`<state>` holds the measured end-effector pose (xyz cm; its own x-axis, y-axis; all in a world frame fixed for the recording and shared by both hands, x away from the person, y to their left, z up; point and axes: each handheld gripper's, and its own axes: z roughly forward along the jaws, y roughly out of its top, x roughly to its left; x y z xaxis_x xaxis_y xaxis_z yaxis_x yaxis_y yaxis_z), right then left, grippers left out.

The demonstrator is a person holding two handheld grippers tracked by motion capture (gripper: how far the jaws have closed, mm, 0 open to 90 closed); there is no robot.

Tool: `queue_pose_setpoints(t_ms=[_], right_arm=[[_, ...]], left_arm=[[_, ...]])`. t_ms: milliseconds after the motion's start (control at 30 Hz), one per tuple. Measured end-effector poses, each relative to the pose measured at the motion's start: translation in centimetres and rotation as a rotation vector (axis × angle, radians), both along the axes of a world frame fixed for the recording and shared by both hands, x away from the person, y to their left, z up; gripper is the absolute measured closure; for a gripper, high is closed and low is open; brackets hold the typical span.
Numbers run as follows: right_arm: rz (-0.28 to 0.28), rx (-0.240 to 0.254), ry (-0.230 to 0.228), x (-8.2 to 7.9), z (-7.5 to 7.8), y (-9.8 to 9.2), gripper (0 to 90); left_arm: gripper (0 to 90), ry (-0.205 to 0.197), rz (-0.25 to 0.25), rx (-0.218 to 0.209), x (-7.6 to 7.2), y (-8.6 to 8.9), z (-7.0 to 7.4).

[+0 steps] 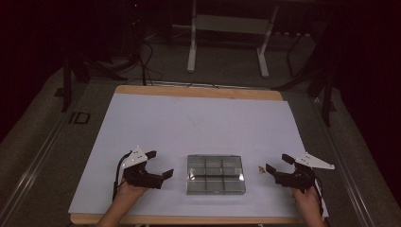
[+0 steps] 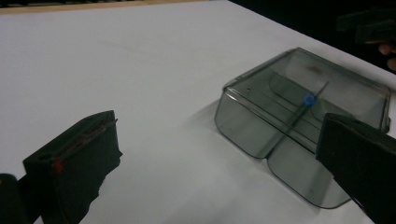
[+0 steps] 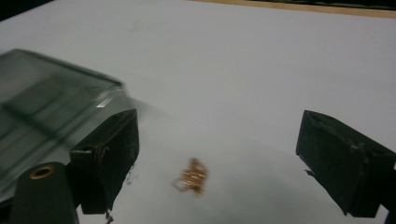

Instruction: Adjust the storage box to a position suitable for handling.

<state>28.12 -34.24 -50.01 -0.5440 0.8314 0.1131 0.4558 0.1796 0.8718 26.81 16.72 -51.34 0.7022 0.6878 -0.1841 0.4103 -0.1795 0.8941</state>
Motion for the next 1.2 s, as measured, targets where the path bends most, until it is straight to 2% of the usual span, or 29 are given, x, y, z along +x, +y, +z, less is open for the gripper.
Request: queue_pose_setpoints(t_ms=[33, 133, 167, 267, 433, 533, 600, 633, 733, 800, 900, 967, 1000, 1133, 1200], right_arm=[[0.022, 0.008, 0.006, 0.0, 0.0, 0.3, 13.3], [0.035, 0.000, 0.010, 0.1, 0.0, 0.8, 13.4], [0.046, -0.009, 0.006, 0.1, -0.1, 1.3, 13.4], [0.094, 0.015, 0.014, 0.3, -0.3, 1.8, 13.7], [0.168, -0.021, 0.012, 0.2, -0.6, 2.8, 16.5], [0.217, -0.046, 0.009, 0.0, -0.8, 3.2, 25.3], [0.256, -0.056, 0.009, -0.2, -1.0, 3.5, 40.2], [0.281, -0.058, 0.012, -0.3, -1.1, 3.6, 44.7], [0.319, -0.086, 0.024, -0.5, -1.5, 4.0, 57.5], [0.337, -0.103, 0.031, -0.6, -1.8, 4.3, 65.0], [0.361, -0.110, 0.040, -0.7, -2.2, 4.6, 73.7], [0.373, -0.115, 0.039, -0.8, -2.3, 4.9, 77.6], [0.382, -0.113, 0.040, -0.9, -2.3, 5.0, 80.9], [0.408, -0.124, 0.044, -1.0, -2.5, 5.2, 88.5], [0.422, -0.127, 0.048, -1.0, -2.6, 5.3, 89.6]], left_arm=[[0.3, 0.002, -0.012, -0.002, 0.0, -0.1, 0.0], [2.4, 0.005, -0.037, -0.006, 0.1, -0.2, 0.0], [4.3, 0.002, -0.065, -0.004, 0.1, -0.5, 0.0], [7.6, -0.002, -0.098, 0.012, 0.1, -0.9, -0.2], [17.9, 0.012, -0.131, 0.036, 0.3, -1.5, -0.5], [28.9, 0.019, -0.148, 0.046, 0.3, -1.8, -0.6], [37.1, 0.029, -0.169, 0.080, 0.2, -2.2, -0.8], [43.1, 0.032, -0.183, 0.086, 0.2, -2.2, -0.8], [53.8, 0.045, -0.214, 0.109, 0.1, -2.6, -1.0], [57.9, 0.053, -0.227, 0.129, -0.1, -2.8, -1.1], [66.2, 0.060, -0.265, 0.169, -0.3, -3.4, -1.2], [68.0, 0.056, -0.283, 0.206, -0.5, -3.9, -1.3], [72.0, 0.056, -0.292, 0.211, -0.5, -4.0, -1.3], [77.3, 0.042, -0.301, 0.232, -0.6, -4.5, -1.3], [80.9, 0.036, -0.309, 0.229, -0.7, -4.6, -1.3]])
